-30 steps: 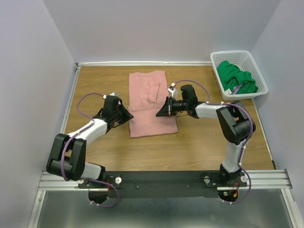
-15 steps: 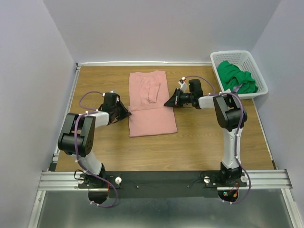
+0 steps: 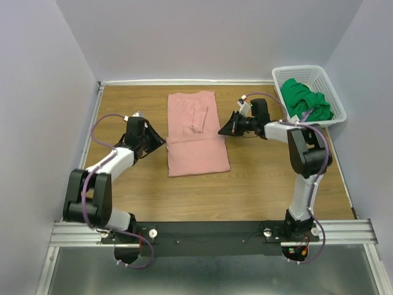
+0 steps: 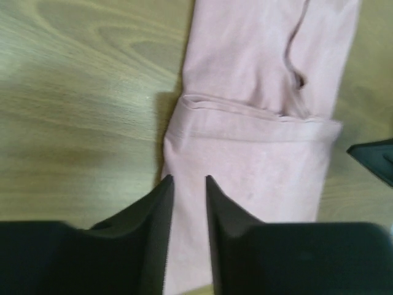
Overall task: Fold and stack the t-shirts
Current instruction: Fold the tshirt
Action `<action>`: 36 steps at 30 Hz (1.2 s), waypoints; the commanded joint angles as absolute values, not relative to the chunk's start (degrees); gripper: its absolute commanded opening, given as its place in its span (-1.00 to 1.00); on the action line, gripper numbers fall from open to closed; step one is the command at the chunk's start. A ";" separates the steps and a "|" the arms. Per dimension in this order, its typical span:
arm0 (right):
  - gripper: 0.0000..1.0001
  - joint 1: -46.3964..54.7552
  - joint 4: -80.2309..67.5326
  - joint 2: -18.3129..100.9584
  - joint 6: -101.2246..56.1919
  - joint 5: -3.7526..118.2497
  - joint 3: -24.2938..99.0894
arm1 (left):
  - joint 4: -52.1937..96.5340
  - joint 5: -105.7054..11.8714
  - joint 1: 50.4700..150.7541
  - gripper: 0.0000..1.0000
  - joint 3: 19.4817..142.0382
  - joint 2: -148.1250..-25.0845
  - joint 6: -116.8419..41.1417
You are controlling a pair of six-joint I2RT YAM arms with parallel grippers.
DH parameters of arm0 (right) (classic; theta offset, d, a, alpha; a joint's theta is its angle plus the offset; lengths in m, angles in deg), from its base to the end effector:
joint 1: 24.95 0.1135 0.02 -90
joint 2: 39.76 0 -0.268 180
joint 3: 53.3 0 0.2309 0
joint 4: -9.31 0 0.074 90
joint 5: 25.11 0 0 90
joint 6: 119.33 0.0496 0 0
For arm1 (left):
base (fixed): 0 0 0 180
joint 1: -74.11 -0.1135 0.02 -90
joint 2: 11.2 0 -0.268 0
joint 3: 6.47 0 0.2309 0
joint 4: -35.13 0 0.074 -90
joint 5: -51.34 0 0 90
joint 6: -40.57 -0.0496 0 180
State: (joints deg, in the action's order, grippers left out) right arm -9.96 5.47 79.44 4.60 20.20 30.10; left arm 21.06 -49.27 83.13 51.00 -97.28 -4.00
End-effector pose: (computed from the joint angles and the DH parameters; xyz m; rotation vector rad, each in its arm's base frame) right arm 0.3988 0.1429 0.1427 -0.0605 2.3624 1.3198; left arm 0.2896 -0.0552 0.1871 -0.6574 2.3115 -0.6795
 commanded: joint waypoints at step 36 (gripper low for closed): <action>0.16 14.34 -37.83 63.24 4.06 73.15 23.20 | -7.97 -28.46 99.86 0.47 48.14 -75.36 -6.01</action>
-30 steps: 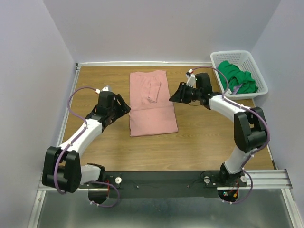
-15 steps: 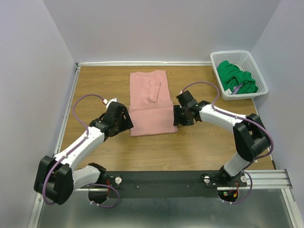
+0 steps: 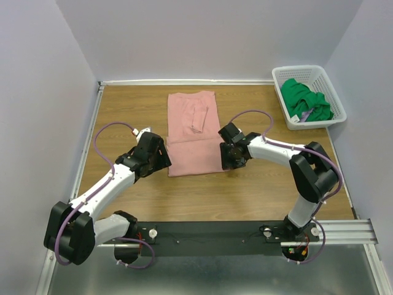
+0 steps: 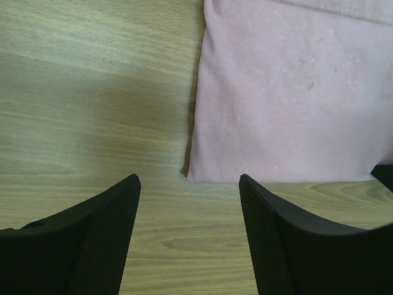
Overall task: Fold and stack the t-shirts
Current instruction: Fold the tshirt
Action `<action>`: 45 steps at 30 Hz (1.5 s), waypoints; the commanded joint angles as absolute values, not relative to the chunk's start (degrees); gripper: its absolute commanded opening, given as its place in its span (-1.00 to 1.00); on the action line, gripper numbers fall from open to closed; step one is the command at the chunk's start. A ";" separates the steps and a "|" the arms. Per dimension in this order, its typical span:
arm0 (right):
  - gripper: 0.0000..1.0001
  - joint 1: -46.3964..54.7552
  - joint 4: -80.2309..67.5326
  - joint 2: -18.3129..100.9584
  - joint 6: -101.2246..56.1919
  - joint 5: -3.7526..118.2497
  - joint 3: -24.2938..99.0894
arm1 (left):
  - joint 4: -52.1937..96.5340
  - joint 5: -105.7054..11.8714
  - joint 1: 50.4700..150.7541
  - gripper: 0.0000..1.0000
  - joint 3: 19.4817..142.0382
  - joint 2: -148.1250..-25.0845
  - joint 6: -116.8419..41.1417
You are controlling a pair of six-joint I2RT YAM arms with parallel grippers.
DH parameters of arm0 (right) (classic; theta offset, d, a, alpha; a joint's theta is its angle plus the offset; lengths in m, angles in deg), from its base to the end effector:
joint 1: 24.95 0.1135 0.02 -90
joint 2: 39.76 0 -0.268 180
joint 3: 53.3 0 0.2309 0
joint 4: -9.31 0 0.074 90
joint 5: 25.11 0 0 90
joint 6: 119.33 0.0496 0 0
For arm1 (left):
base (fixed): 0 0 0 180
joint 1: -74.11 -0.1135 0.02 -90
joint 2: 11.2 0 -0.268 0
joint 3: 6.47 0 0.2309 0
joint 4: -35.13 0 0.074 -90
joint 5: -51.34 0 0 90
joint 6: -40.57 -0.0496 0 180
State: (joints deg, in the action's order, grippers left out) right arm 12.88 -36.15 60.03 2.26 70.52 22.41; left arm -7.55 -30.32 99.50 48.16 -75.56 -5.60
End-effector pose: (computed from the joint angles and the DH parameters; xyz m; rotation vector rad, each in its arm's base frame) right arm 0.2553 0.1921 0.1678 -0.1270 2.7848 0.1738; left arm 0.1898 -0.0821 0.2186 -0.4621 2.4596 -0.3335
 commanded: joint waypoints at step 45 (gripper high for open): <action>-0.99 16.01 -38.98 65.36 3.80 72.89 20.91 | -7.26 -26.09 106.81 -0.02 54.11 -101.02 -5.05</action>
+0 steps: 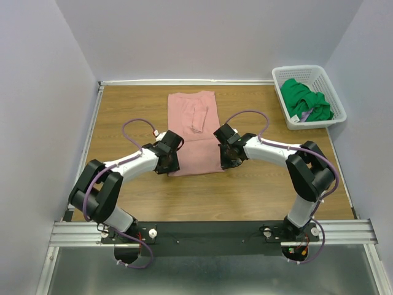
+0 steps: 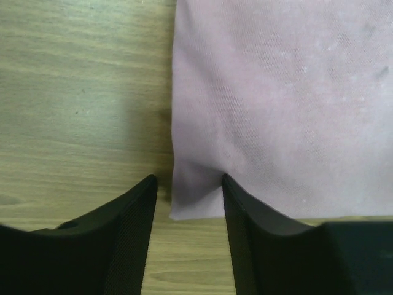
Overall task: Fold and stack the t-shirts
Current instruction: Fold the tshirt
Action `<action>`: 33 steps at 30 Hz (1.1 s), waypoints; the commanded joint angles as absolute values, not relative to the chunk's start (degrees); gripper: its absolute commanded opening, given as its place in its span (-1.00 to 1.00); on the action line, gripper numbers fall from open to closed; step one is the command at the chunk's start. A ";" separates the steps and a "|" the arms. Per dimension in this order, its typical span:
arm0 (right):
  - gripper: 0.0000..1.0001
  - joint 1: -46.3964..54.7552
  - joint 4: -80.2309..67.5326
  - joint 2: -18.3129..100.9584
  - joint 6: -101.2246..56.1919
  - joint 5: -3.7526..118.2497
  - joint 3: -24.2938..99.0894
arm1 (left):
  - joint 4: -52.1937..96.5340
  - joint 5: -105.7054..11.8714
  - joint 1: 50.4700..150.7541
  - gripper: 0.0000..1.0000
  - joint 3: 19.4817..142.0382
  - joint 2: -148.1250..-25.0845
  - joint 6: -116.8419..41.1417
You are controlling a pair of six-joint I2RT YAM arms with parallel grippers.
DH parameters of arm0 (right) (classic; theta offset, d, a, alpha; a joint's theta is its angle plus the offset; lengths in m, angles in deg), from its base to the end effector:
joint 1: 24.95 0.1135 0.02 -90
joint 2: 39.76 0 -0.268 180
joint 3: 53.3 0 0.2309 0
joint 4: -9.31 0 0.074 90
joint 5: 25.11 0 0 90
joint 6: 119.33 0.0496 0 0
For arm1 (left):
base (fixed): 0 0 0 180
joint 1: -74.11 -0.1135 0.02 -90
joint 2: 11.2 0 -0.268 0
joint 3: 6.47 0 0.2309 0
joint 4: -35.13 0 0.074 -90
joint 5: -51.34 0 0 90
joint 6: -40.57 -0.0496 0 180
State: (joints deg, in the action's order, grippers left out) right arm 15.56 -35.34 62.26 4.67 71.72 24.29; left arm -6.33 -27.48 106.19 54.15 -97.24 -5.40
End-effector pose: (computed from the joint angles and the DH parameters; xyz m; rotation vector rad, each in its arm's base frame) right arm 0.2548 0.2099 0.1650 -0.1270 2.7716 0.1783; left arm 0.2239 -0.1290 0.1689 -0.3351 2.6823 -0.1325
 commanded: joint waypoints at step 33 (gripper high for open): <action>-0.99 15.92 -46.88 48.41 6.09 65.87 11.35 | -17.45 -37.14 114.79 -1.00 47.88 -85.21 -4.61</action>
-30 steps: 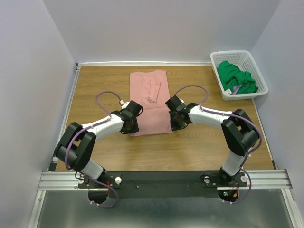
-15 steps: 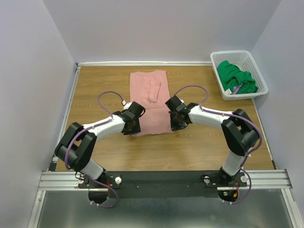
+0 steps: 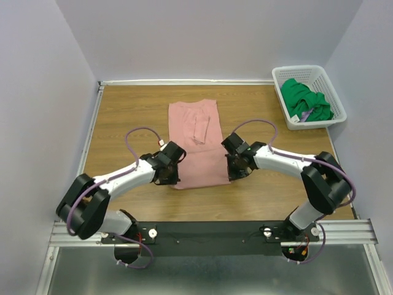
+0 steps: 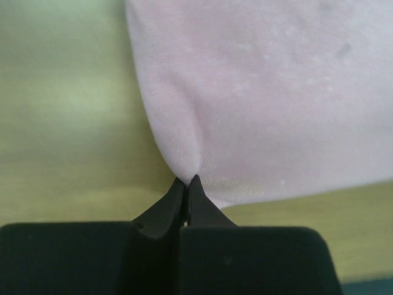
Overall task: Fold and stack the t-shirts
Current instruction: Fold the tshirt
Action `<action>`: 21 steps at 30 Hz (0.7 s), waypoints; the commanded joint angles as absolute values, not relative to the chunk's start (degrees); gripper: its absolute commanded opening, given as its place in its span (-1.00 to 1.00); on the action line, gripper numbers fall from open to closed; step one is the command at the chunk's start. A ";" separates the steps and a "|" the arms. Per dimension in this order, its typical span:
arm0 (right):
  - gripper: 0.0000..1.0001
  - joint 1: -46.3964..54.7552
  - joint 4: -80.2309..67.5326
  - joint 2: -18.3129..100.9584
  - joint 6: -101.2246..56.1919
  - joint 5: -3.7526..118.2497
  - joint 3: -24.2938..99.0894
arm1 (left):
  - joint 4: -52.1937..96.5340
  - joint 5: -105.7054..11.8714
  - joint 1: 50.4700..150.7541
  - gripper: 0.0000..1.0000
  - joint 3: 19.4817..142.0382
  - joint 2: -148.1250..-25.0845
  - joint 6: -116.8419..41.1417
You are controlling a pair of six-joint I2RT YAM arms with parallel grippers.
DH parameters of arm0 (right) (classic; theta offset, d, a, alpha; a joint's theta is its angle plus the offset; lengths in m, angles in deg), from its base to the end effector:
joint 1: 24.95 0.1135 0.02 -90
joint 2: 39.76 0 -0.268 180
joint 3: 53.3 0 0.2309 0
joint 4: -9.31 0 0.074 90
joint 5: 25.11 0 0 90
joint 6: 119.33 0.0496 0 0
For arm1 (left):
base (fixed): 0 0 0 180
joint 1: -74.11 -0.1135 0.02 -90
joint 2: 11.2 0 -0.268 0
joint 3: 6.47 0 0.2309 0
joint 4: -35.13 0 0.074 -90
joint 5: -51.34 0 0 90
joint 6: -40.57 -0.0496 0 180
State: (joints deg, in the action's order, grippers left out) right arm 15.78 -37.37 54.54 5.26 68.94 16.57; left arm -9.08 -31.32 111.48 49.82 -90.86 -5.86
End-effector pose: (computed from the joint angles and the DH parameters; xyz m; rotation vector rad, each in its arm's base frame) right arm 0.2223 0.1868 0.1684 -0.1350 2.8273 0.2085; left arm 0.1873 -0.1351 0.1717 -0.1839 2.7477 -0.2198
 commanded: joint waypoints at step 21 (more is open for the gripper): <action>-0.99 15.84 -74.93 35.37 3.37 68.83 26.17 | -38.65 -45.61 125.73 -1.00 61.41 -68.50 0.95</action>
State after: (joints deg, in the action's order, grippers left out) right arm 16.22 -71.49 31.38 5.87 58.98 19.13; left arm -33.65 -48.39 131.63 58.13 -66.18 7.10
